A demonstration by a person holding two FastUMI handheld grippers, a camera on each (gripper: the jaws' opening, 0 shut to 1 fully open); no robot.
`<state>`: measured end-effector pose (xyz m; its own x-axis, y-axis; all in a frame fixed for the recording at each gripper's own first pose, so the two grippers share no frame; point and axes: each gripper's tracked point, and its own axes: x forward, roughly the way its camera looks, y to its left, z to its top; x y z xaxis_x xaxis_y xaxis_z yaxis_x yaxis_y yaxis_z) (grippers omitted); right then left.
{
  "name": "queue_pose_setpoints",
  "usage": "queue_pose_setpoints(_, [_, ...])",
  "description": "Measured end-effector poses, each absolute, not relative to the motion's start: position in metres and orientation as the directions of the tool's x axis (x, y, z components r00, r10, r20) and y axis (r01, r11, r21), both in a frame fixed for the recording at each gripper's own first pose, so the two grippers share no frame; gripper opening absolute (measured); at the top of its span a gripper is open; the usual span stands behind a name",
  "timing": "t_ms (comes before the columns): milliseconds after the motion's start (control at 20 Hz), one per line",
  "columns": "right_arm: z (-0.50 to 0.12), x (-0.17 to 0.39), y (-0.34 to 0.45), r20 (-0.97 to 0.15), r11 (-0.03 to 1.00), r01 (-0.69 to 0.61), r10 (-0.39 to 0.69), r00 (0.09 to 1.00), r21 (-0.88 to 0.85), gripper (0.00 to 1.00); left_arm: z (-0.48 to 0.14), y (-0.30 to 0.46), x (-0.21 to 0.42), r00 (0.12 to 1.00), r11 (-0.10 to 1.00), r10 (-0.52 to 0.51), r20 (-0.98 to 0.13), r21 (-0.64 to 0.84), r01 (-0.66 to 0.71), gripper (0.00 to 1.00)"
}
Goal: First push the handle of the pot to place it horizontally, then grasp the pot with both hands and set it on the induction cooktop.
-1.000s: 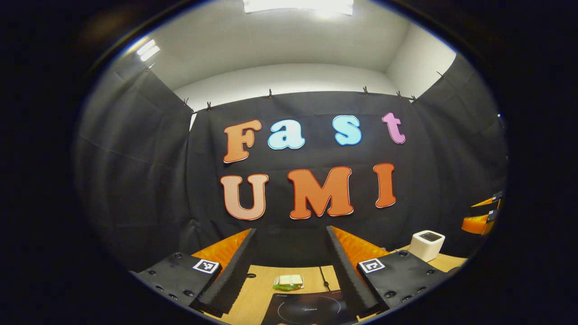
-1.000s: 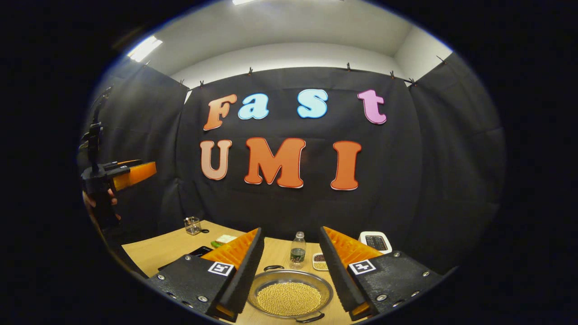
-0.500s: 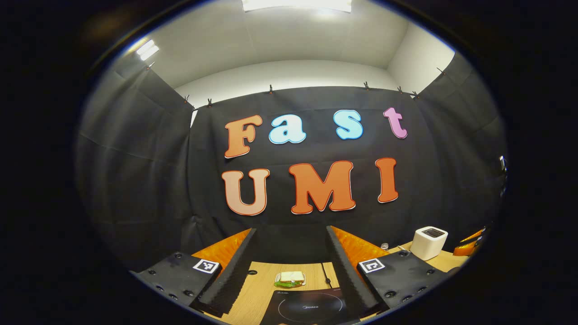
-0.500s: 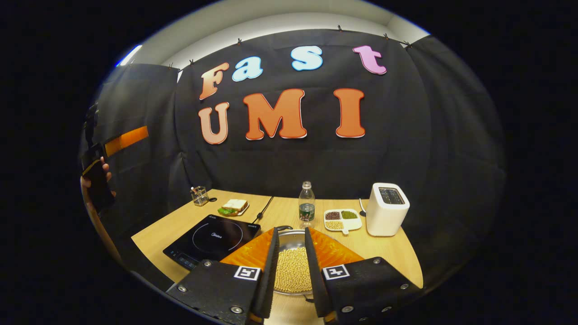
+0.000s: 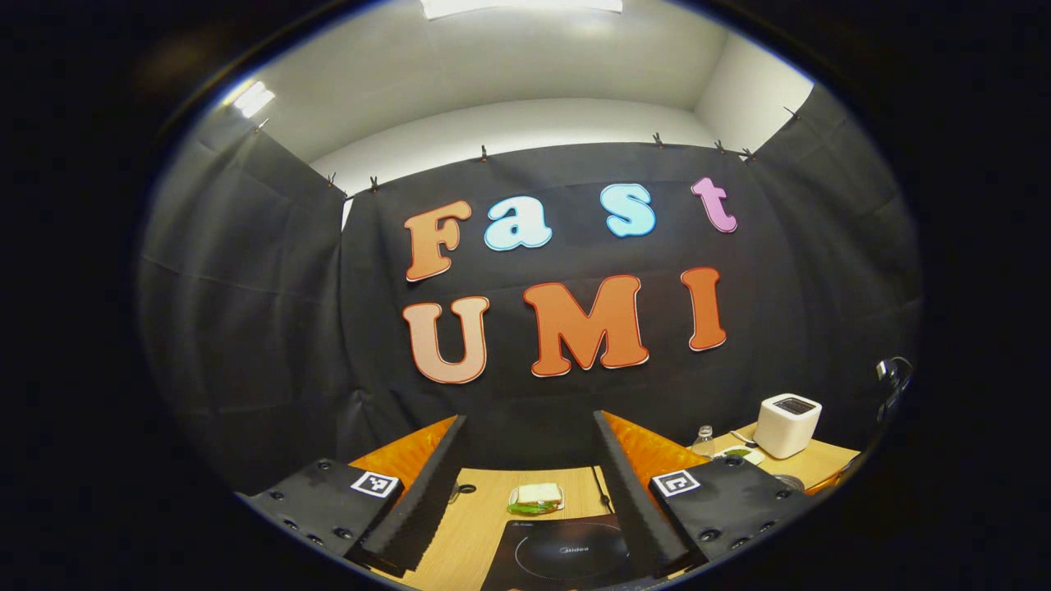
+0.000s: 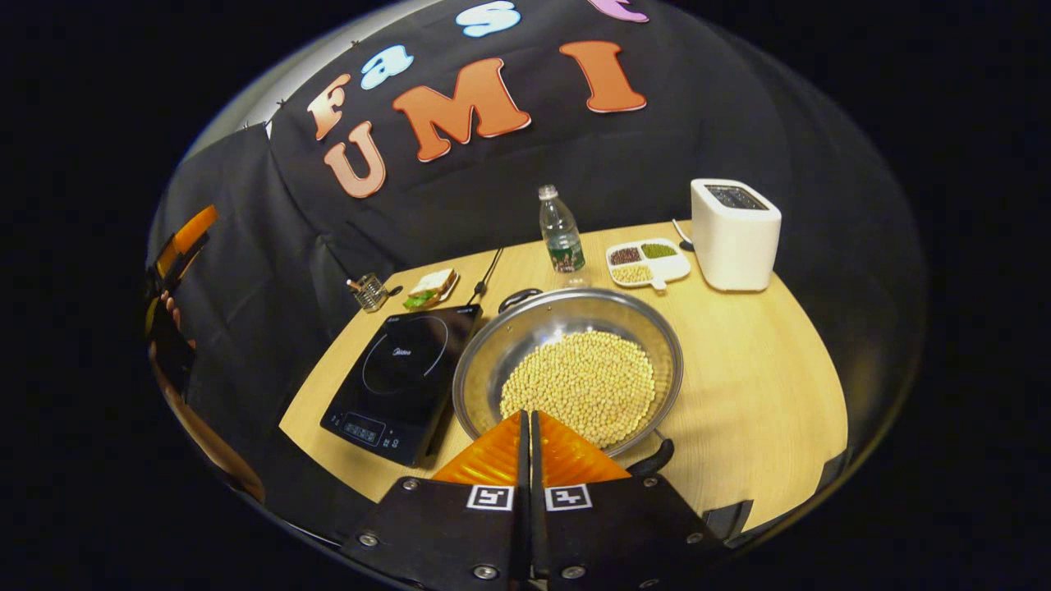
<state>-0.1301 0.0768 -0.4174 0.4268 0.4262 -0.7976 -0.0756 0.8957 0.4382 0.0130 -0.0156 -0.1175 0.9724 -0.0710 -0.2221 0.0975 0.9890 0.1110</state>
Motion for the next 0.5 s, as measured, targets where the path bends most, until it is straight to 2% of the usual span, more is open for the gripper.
queue_pose_setpoints(150, [-0.441,-0.152,0.085,-0.83,0.887,-0.063,0.451,0.328,0.457,0.0,-0.116,-0.022,0.008,0.972,0.987,-0.088,-0.217,0.114,0.114,0.96])
queue_pose_setpoints(300, [-0.453,-0.157,0.089,-0.837,0.879,-0.052,0.469,0.281,0.474,0.0,-0.115,-0.023,0.006,0.974,0.987,-0.089,-0.21,0.116,0.115,1.0])
queue_pose_setpoints(500, [-0.481,-0.163,0.09,-0.871,0.897,-0.028,0.435,0.227,0.441,0.0,-0.115,-0.017,0.0,0.975,0.988,-0.09,-0.206,0.105,0.113,1.0])
